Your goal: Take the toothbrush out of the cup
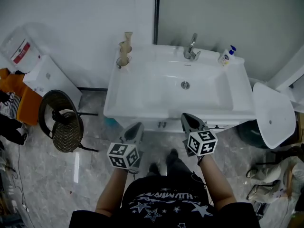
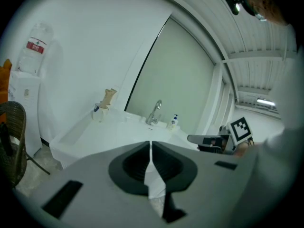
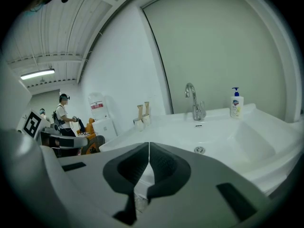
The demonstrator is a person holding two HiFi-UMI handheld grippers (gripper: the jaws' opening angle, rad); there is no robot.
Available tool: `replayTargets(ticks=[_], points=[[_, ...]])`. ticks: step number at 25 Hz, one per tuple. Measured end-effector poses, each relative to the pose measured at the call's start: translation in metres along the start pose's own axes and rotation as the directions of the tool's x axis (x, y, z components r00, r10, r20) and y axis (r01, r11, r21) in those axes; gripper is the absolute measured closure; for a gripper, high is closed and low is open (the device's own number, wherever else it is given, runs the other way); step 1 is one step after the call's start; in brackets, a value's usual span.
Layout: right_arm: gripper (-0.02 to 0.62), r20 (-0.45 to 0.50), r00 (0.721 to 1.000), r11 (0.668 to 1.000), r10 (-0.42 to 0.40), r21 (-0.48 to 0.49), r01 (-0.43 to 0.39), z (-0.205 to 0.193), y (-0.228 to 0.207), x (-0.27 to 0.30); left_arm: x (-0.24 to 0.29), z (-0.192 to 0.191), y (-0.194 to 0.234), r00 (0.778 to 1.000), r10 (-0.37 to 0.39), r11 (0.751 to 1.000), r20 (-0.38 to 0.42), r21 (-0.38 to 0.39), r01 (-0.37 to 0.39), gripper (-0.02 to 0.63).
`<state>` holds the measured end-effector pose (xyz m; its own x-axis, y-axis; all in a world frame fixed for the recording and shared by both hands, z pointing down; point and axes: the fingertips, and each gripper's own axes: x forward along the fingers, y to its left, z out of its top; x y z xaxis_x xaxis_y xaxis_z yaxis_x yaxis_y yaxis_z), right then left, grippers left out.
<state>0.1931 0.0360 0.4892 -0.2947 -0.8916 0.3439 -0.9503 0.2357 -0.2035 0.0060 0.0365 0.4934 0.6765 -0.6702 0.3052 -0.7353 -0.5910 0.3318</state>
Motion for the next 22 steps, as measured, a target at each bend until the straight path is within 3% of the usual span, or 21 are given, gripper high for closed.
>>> replayTargets(ticks=[6,14,22], points=[[0.580,-0.017,0.999,0.999,0.049,0.010,-0.049,0.005,-0.018,0.031,0.022,0.006,0.005,0.999,0.040,0.999,-0.008,-0.002,-0.040,0.578],[0.580,-0.018,0.986,0.986,0.163,-0.038,-0.163,0.046,-0.045,0.085,0.066,0.036,0.013,0.991,0.129,0.991,0.033,-0.024,-0.129,0.578],[0.580,-0.034,0.956,0.954,0.292,-0.056,-0.294,0.071,-0.057,0.140,0.090,0.058,0.027,0.966,0.250,0.968,0.071,-0.034,-0.248,0.578]])
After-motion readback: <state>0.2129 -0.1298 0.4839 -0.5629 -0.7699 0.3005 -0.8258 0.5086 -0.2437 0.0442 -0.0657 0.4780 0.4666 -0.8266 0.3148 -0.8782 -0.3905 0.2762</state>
